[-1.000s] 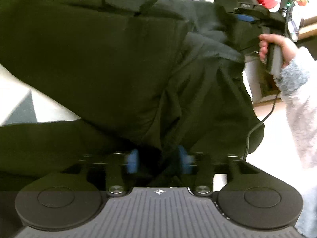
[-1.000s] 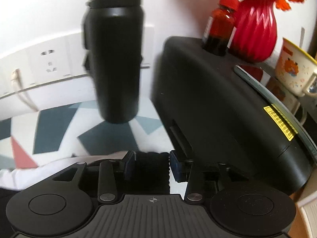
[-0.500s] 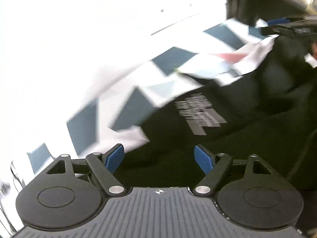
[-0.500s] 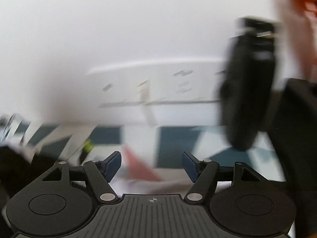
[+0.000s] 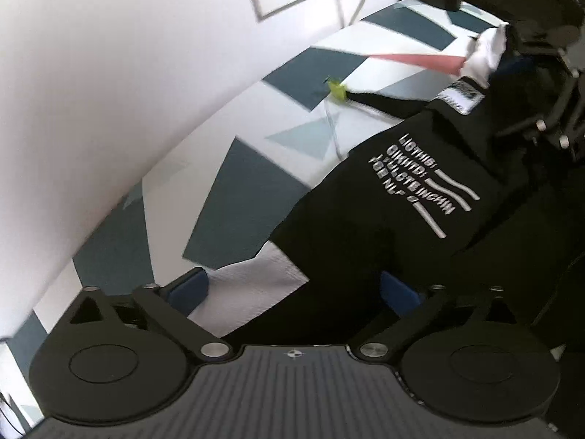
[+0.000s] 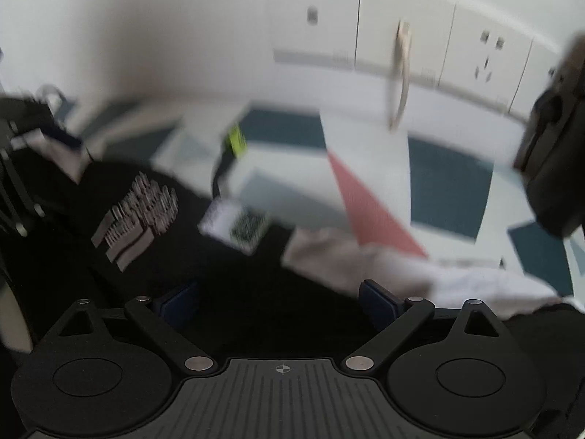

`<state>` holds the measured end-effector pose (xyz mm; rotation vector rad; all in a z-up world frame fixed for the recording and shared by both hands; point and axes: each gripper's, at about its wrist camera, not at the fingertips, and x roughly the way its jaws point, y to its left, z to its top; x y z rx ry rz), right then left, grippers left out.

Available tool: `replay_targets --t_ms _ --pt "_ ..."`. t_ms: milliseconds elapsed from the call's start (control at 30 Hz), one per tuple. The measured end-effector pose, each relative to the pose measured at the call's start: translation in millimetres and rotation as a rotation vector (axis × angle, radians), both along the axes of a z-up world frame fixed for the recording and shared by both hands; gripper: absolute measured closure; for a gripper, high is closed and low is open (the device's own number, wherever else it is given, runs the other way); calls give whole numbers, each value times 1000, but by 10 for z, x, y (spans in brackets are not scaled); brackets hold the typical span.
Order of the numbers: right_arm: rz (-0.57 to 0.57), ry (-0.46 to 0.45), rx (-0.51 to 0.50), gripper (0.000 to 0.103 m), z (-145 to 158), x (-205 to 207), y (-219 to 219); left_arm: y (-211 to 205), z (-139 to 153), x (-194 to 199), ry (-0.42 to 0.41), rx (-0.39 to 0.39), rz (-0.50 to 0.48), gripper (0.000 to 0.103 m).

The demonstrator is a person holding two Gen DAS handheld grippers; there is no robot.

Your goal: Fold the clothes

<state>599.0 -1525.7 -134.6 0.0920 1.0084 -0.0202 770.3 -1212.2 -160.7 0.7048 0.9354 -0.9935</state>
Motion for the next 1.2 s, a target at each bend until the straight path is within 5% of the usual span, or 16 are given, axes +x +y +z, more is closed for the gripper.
replay_targets --t_ms 67,100,133,200,233,267,433,533,600,633,667,767,833,967,1100,1200 --pt "-14 -24 14 15 -5 -26 0 12 -14 29 23 -19 15 0" --pt "-19 -41 26 33 9 -44 -4 18 -22 44 34 -29 22 2" --pt "-24 -58 46 58 32 -55 -16 24 -29 58 45 -38 30 15" --pt "-61 -75 101 83 88 -35 -79 36 -43 87 68 -57 44 51" --pt "-82 -79 121 91 110 -14 -115 41 -50 102 79 -67 52 78" --pt "-99 -90 138 92 141 4 -148 39 -18 128 80 -78 64 88" --pt "-140 -217 126 96 444 150 -221 5 235 285 58 -140 139 90" --pt "-167 -282 97 96 522 373 -248 -80 358 398 -65 -198 225 89" --pt "-188 -305 58 93 477 590 -242 -226 274 411 -171 -164 299 80" --pt "-204 -308 39 90 427 693 -242 -303 223 413 -225 -141 336 61" --pt "-230 -305 29 75 386 734 -258 -381 171 414 -279 -117 372 35" --pt "-319 -311 43 61 351 654 -355 -402 179 223 -303 -112 359 27" --pt "-376 -357 78 47 440 265 -517 -287 280 38 -242 -157 343 26" --pt "-533 -421 116 45 586 -662 -900 22 333 -421 45 -235 338 25" --pt "-740 -385 125 44 551 -1600 -1240 198 138 -829 393 -270 372 25" --pt "-790 -327 145 41 386 -1922 -1372 163 -113 -1065 503 -250 430 25"
